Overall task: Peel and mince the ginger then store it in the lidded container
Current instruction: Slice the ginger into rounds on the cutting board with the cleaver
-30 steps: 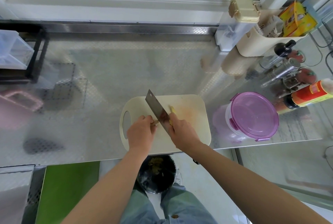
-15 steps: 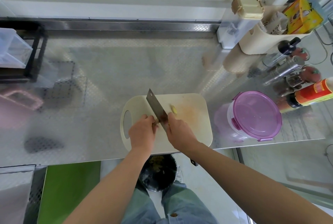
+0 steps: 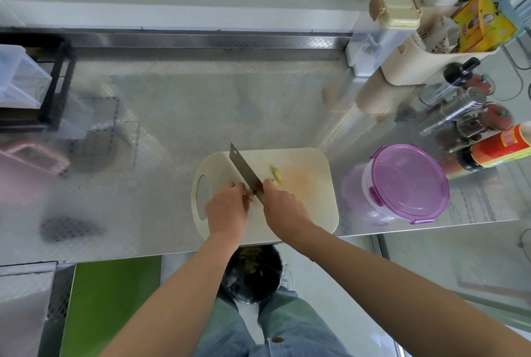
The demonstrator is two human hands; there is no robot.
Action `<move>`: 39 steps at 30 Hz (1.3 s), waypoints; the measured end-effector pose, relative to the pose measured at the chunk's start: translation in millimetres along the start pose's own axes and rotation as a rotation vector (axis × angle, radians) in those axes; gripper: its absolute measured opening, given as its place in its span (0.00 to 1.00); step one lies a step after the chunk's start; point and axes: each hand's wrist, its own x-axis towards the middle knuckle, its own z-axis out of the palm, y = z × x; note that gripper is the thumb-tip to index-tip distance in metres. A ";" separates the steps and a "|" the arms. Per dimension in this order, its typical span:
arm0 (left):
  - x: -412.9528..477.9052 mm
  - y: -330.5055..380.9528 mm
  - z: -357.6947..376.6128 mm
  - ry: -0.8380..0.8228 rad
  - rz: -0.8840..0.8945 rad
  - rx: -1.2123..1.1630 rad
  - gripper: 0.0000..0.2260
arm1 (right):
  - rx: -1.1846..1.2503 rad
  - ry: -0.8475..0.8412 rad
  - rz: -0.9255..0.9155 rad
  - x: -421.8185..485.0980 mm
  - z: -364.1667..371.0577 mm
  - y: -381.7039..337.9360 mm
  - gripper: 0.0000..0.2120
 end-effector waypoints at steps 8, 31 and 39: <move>0.9 0.1 2.3 0.007 0.000 0.018 0.06 | 0.005 -0.003 -0.005 5.1 3.3 -7.2 0.06; -3.3 -13.5 -8.0 0.018 -0.029 -0.070 0.08 | 0.230 0.084 0.000 7.4 3.6 28.8 0.17; -4.9 -9.6 -11.9 -0.027 -0.057 -0.061 0.11 | 0.302 0.138 0.117 0.3 -4.4 45.1 0.04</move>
